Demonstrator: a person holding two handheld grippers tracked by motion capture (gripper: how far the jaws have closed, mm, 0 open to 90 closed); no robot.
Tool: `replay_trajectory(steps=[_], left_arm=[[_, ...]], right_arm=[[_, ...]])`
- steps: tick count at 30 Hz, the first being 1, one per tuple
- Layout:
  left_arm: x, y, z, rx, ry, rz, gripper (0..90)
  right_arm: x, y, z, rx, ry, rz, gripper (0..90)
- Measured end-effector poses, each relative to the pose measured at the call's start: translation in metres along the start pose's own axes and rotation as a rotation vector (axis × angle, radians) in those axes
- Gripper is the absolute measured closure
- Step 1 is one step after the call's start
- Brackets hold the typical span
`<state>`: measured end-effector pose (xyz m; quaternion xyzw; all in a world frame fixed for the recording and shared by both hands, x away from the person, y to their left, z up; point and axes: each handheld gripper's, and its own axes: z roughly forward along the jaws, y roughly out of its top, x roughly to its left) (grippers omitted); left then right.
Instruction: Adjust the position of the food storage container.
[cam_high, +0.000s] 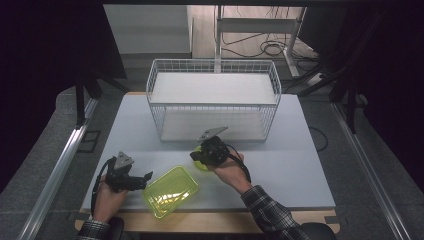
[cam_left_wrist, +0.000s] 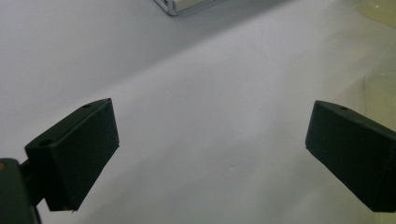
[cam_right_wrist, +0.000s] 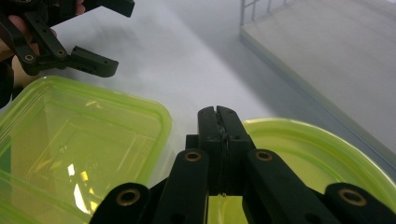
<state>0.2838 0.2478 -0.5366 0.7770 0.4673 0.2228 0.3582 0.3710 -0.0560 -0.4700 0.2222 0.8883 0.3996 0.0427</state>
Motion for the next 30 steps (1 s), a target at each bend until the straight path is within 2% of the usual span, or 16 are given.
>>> replay_trajectory(steps=[5, 10, 14, 23, 30], left_arm=[[0.000, 0.000, 0.000, 0.000, -0.001, 0.001, 2.6], [0.000, 0.000, 0.000, 0.002, -0.001, 0.004, 2.6], [0.000, 0.000, 0.000, 0.005, -0.001, 0.008, 2.6], [-0.001, 0.000, 0.001, 0.009, -0.001, 0.012, 2.7], [-0.002, 0.000, 0.001, 0.012, -0.001, 0.015, 2.6]], right_arm=[[0.008, 0.006, 0.018, 0.035, 0.018, -0.022, 88.8], [0.008, 0.006, 0.027, 0.068, 0.004, -0.032, 88.8], [0.005, 0.006, 0.026, 0.063, 0.002, -0.020, 88.8], [-0.012, 0.000, 0.016, 0.065, -0.062, 0.000, 88.8], [-0.020, -0.009, 0.005, 0.068, -0.086, 0.017, 88.9]])
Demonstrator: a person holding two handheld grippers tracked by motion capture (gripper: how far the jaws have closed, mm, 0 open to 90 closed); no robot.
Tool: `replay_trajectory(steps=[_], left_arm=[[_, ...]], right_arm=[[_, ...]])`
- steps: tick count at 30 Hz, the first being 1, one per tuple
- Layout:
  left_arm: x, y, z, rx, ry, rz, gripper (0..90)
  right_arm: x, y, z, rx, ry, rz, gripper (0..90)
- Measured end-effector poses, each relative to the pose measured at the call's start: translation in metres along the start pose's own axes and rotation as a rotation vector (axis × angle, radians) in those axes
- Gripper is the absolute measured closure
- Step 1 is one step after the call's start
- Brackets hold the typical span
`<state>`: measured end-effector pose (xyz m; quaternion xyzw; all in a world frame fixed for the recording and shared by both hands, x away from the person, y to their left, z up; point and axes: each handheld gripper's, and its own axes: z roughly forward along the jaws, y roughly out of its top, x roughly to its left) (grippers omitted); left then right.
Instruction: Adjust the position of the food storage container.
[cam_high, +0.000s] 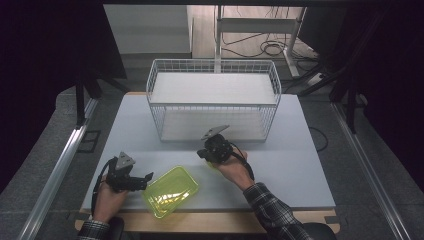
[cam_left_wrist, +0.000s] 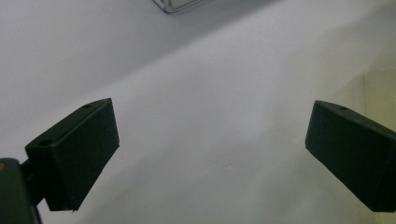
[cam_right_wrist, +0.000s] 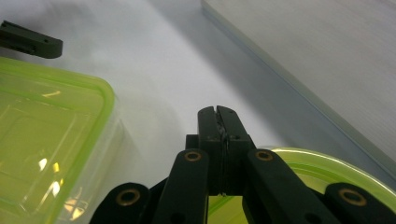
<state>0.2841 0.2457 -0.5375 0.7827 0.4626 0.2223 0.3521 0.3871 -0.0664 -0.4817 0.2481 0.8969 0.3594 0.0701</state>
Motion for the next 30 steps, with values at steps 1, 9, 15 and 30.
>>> replay_trajectory(steps=[1, 9, 15, 30], left_arm=[[0.000, 0.000, 0.000, 0.000, 0.000, 0.000, 2.7], [0.000, 0.000, 0.001, 0.004, -0.001, 0.001, 2.6], [0.000, 0.000, 0.001, 0.005, 0.001, 0.000, 2.6], [0.000, 0.000, 0.001, 0.011, 0.002, -0.003, 2.6]], right_arm=[[-0.001, -0.001, -0.002, 0.000, -0.003, 0.008, 88.8], [-0.010, -0.014, -0.015, -0.002, -0.019, 0.036, 88.9], [-0.015, -0.025, -0.024, -0.001, -0.033, 0.050, 88.8], [-0.036, -0.060, -0.061, -0.019, -0.098, 0.129, 88.8]])
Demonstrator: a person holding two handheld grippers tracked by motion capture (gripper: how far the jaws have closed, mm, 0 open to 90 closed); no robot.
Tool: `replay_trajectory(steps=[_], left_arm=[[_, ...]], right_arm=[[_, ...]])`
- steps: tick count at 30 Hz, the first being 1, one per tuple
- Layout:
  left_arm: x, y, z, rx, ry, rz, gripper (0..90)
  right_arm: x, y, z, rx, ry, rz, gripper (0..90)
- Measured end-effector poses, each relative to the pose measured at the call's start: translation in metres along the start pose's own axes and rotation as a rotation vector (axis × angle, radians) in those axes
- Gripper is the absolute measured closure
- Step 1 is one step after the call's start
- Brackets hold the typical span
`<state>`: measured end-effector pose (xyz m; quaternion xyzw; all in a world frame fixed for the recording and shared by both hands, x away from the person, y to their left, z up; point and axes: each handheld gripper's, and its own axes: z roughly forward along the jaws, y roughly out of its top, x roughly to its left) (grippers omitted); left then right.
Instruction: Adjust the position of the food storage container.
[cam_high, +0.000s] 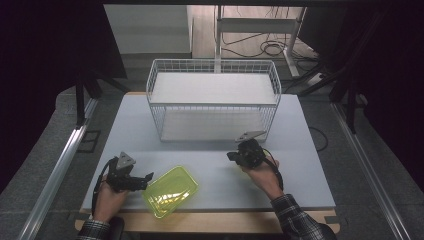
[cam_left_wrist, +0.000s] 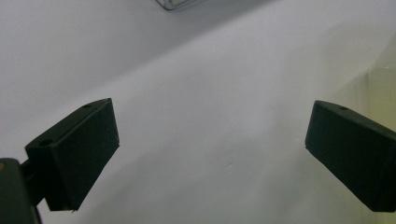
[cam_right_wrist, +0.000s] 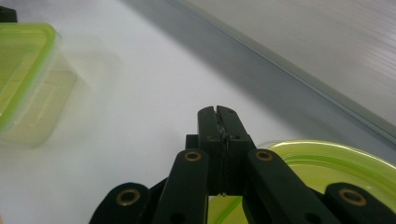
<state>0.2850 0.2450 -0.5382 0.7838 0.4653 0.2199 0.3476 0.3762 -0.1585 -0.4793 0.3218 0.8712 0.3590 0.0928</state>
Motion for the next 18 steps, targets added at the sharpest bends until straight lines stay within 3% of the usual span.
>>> replay_trajectory(steps=[18], left_arm=[[0.002, 0.000, 0.000, 0.011, 0.009, -0.008, 2.6]], right_arm=[[-0.040, -0.041, -0.046, -0.034, -0.100, 0.114, 88.8]])
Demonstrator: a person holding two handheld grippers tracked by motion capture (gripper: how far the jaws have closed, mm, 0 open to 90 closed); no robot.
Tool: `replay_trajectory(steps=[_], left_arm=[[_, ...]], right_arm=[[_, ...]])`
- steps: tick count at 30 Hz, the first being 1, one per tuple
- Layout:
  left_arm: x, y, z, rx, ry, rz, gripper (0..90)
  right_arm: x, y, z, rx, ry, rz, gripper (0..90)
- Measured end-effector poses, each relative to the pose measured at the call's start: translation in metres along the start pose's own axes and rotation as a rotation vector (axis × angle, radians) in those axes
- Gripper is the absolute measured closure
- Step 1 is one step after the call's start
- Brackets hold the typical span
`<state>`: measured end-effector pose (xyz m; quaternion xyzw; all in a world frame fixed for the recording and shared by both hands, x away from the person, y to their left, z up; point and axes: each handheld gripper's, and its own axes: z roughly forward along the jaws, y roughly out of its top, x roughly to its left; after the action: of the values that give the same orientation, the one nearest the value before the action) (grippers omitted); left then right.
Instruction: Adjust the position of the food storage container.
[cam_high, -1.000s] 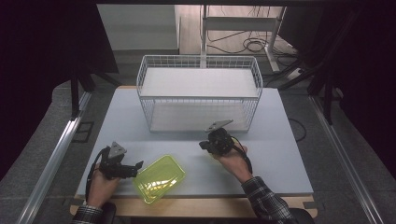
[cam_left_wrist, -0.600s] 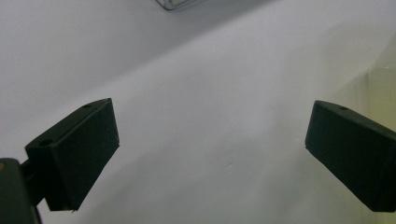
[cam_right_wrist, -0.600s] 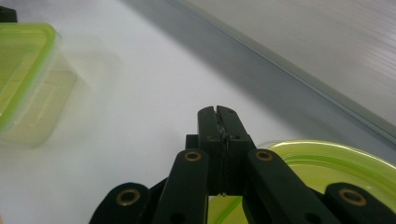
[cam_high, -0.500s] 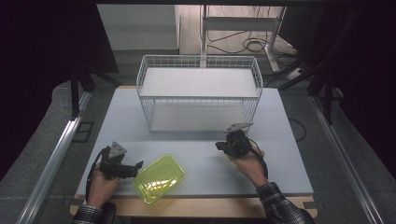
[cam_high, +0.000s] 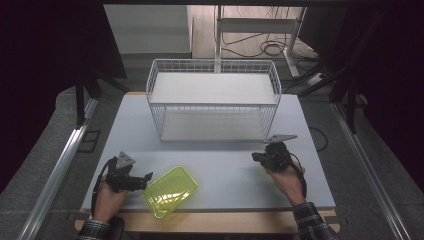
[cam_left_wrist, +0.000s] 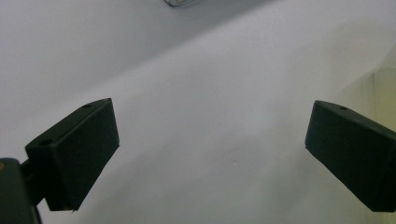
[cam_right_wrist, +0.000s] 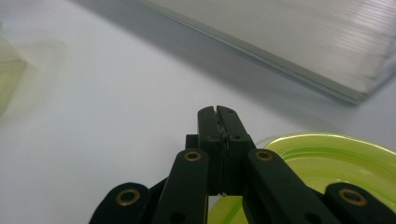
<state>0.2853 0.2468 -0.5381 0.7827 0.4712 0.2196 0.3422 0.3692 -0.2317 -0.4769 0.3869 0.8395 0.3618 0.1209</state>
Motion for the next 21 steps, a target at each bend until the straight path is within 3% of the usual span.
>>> replay_trajectory(steps=[12, 16, 21], left_arm=[[0.001, 0.000, -0.001, 0.009, 0.004, -0.014, 3.2], [0.001, 0.000, -0.002, 0.017, 0.000, -0.024, 3.6], [0.004, -0.003, -0.013, 0.013, -0.016, -0.087, 3.6]], right_arm=[[-0.022, -0.020, -0.020, 0.000, -0.067, 0.054, 88.8], [-0.022, -0.022, -0.020, 0.001, -0.073, 0.052, 88.6], [-0.015, -0.020, -0.020, -0.006, -0.065, 0.032, 87.1]])
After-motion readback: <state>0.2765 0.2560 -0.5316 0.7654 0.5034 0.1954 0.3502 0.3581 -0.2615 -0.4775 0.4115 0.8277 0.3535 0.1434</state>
